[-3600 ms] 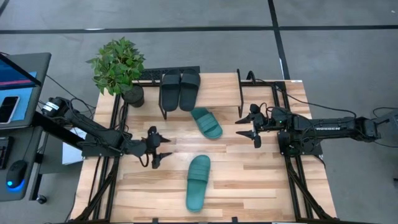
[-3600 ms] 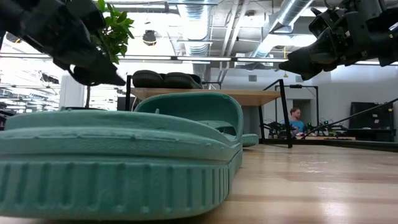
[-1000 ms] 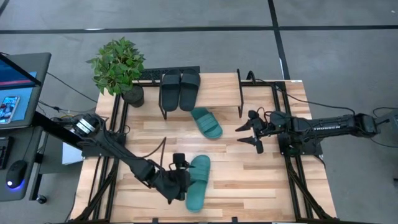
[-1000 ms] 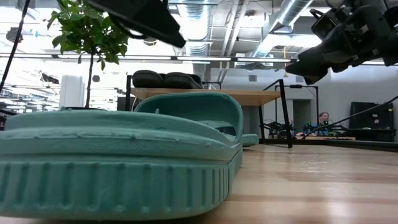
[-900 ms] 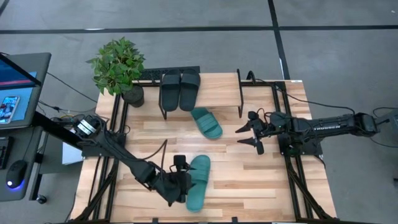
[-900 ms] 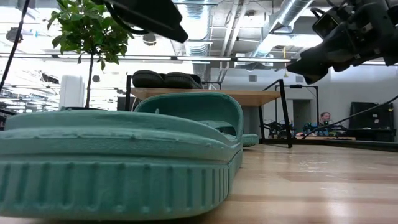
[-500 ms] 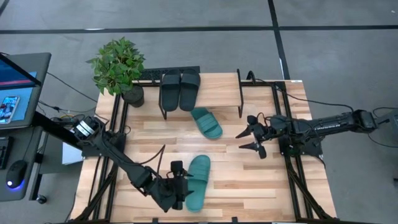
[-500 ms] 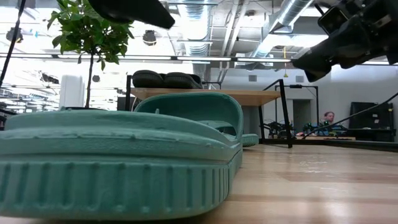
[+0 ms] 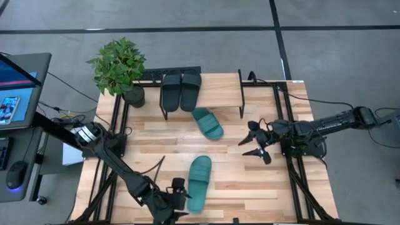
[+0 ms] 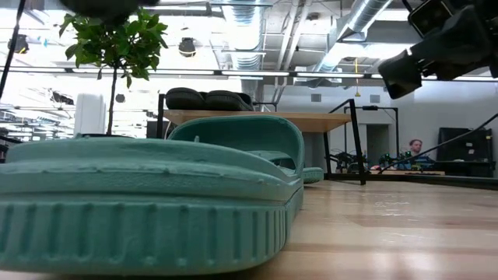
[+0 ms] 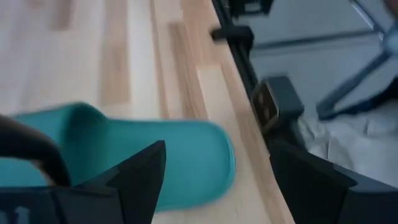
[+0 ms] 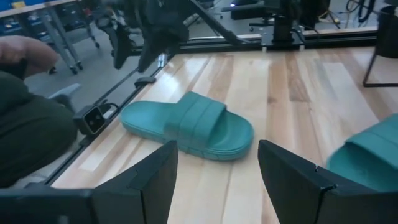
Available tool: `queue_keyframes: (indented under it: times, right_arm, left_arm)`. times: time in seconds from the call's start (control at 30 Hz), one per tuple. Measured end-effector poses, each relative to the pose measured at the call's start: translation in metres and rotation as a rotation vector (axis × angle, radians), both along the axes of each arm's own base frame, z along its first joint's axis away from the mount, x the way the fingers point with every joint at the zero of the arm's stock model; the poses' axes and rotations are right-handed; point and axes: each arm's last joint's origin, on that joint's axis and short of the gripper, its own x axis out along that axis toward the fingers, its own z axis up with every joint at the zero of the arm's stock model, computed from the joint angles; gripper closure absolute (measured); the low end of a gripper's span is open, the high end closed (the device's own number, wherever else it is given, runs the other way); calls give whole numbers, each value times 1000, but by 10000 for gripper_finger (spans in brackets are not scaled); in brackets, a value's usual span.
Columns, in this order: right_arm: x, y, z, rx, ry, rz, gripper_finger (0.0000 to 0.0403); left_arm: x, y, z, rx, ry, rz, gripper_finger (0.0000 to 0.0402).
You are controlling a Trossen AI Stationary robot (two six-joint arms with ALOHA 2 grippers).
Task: Pick and place slides into the shelf
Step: Put the bottom green pair of slippers on the shelf
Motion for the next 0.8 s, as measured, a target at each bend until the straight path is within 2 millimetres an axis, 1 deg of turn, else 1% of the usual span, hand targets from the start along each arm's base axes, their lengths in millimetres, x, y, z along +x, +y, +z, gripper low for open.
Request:
queue_keyframes:
  times: [0.1,0.17,0.3,0.43,0.6,0.73,0.8]
  right_arm:
    - [-1,3,0,0,0,20,188]
    - [-1,5,0,0,-1,32,188]
    - [-1,8,0,0,-1,52,188]
    - [-2,10,0,0,0,65,188]
    - [-2,11,-1,20,15,62,188]
    - [-3,11,-1,35,31,57,188]
    - [-3,11,-2,48,44,52,188]
  left_arm:
    - [4,-2,-19,29,51,-10,127]
    - [7,-1,-26,57,94,5,127]
    - [17,-3,-29,57,124,20,127]
    - [26,-12,-35,75,152,6,127]
    - [37,-24,-48,106,214,-11,127]
    - [43,-29,-47,118,235,-8,127]
    - [44,-29,-46,131,242,14,127]
